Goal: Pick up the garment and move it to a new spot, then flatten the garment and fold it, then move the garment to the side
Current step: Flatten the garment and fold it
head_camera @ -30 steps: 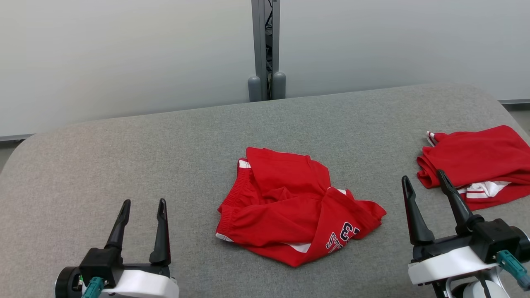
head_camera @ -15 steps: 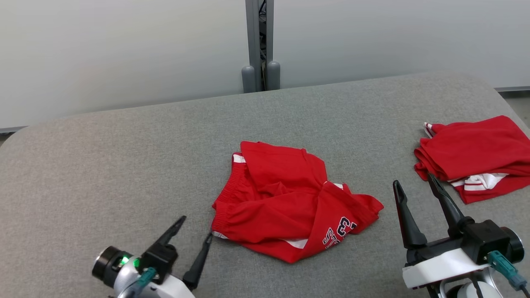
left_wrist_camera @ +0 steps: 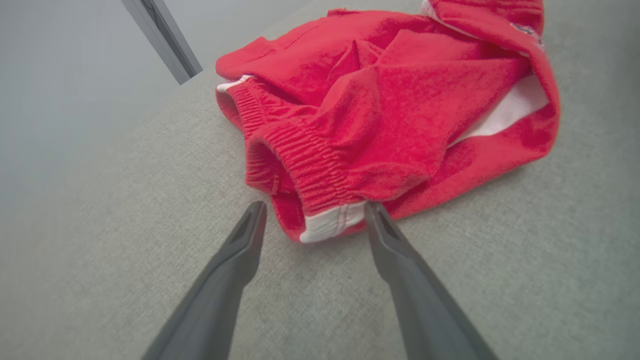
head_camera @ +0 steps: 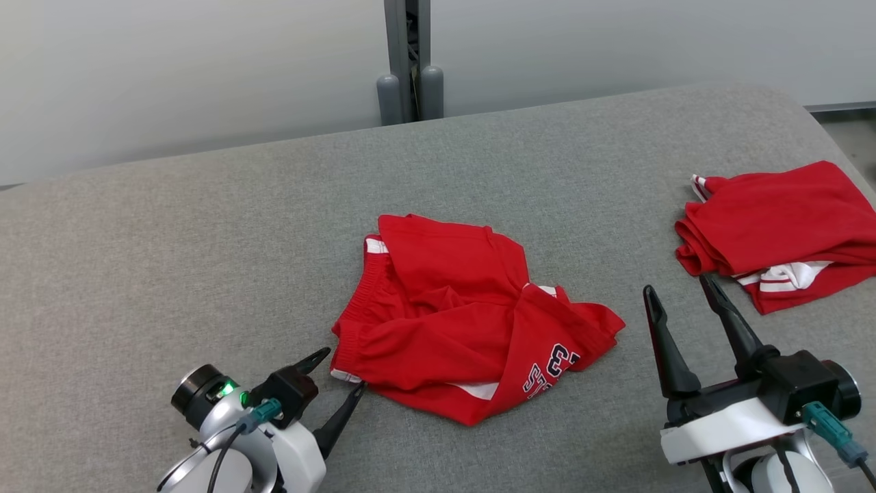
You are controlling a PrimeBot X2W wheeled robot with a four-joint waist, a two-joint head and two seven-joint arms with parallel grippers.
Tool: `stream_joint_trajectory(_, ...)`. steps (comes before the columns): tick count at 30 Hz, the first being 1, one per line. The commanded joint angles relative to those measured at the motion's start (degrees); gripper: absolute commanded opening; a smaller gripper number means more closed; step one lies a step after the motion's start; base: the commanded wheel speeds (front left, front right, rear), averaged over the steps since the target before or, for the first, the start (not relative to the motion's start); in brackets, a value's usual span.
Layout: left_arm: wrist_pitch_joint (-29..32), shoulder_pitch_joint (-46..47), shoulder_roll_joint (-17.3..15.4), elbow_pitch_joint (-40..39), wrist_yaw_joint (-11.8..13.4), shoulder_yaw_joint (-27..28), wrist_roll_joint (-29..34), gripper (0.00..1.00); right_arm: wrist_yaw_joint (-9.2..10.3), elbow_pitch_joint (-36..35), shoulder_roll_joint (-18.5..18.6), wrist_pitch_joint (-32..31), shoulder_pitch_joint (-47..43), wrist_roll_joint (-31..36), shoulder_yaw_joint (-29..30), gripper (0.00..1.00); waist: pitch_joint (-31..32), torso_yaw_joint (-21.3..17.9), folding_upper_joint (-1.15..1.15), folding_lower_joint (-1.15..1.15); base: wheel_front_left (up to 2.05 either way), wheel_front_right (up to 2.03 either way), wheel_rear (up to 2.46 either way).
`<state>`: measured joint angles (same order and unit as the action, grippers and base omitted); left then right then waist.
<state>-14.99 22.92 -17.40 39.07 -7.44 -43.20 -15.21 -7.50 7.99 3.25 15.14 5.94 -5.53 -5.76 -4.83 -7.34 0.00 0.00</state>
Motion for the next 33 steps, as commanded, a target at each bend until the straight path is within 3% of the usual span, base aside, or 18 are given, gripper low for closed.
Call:
stream_joint_trajectory(1, -0.2, 1.0, -0.1, -0.1, 0.0, -0.5, -1.3, 1.0, 0.01, 0.0, 0.1, 0.0, 0.7, 0.1, 0.5, 1.0, -0.4, -0.3, 0.0, 0.0, 0.0, 0.0, 0.0)
stream_joint_trajectory(4, -0.2, 2.0, -0.7, -0.6, 0.0, -2.5, -4.2, 0.0, 0.01, 0.1, 0.1, 0.0, 0.8, 0.7, 0.8, 1.0, -0.7, -0.4, 0.0, 0.0, 0.0, 0.0, 0.0)
stream_joint_trajectory(11, -0.2, 2.9, -2.0, -2.9, 0.0, -5.7, -9.5, 0.0, 0.01, 0.5, -0.1, 0.0, 0.7, 0.6, 1.3, 1.0, -0.2, 0.1, 0.0, 0.0, 0.0, 0.0, 0.0)
stream_joint_trajectory(14, -0.2, 1.5, -2.3, -5.0, 0.0, -6.9, -17.4, 0.0, 0.01, 1.0, -0.1, 0.0, 0.3, 0.5, 1.2, 1.0, 1.2, 0.8, 0.0, 0.0, 0.0, 0.0, 0.0)
stream_joint_trajectory(21, -0.2, 0.9, -4.0, -10.2, 0.0, -2.6, -25.2, 0.0, 0.01, 1.2, -0.1, 0.0, -0.6, 0.2, 1.2, 1.0, 3.1, 2.1, 0.0, 0.0, 0.0, 0.0, 0.0)
stream_joint_trajectory(27, -0.2, -0.9, -3.4, -16.1, 0.0, 8.4, -27.9, 0.0, 0.01, 1.1, -0.2, 0.0, -0.8, -0.2, 1.1, 1.0, 3.8, 3.0, 0.0, 0.0, 0.0, 0.0, 0.0)
stream_joint_trajectory(33, -0.2, -0.8, -0.5, -20.3, 0.0, 22.9, -24.3, 0.0, 0.01, 1.0, -0.2, 0.0, -0.7, -0.9, 0.8, 1.0, 4.1, 3.3, 0.0, 0.0, 0.0, 0.0, 0.0)
